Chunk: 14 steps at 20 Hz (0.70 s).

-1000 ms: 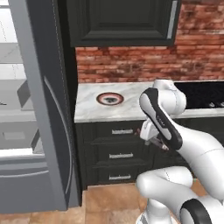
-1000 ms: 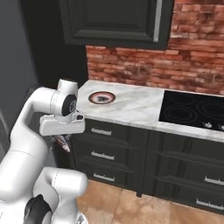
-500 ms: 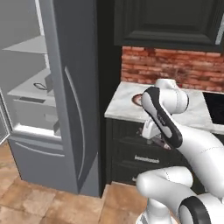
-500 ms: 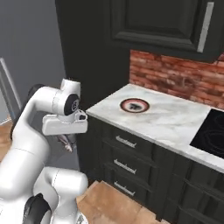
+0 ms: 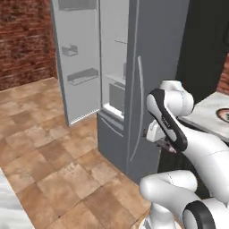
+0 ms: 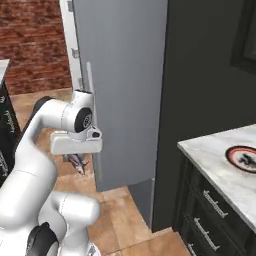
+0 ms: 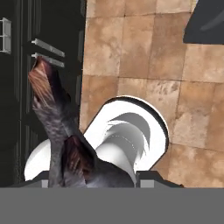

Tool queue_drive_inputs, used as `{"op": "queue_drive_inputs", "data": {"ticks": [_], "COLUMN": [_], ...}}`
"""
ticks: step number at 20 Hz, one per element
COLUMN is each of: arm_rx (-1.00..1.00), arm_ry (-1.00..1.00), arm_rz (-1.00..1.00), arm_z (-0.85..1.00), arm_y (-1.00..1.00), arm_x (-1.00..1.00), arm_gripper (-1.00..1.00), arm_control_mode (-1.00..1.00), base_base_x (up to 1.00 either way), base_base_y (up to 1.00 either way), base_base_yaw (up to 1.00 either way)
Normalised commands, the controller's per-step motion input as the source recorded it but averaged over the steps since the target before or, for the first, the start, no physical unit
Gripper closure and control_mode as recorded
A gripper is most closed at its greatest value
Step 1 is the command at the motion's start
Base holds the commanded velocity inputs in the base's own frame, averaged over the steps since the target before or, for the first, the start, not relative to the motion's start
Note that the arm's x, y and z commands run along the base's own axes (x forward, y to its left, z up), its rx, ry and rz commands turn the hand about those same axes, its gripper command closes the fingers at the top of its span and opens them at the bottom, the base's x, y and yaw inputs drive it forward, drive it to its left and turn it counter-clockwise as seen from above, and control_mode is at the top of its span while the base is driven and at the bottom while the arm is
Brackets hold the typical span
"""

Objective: Place the fish on the counter behind the older fish on the same shelf of the fridge to maintain FIFO order. Close the fridge door when finished.

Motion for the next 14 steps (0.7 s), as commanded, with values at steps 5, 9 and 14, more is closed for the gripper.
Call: {"op": "queue_drive_inputs", "data": {"ticks": [5, 9, 14], "arm_rx": [0.0, 0.0, 0.0], "arm_ry": [0.0, 0.0, 0.0], "arm_rz": [0.0, 0.0, 0.0], "arm_z": [0.0, 0.0, 0.0], "arm_y": [0.0, 0.0, 0.0], "arm_x": [0.0, 0.0, 0.0], "arm_gripper": [1.0, 1.0, 1.0], "arm_control_mode": [1.0, 1.0, 1.0], "base_base_x": [-0.03, 0.85, 1.0], "base_base_y": [0.0, 0.0, 0.0], "base_base_yaw": [0.9, 0.44, 0.01]}}
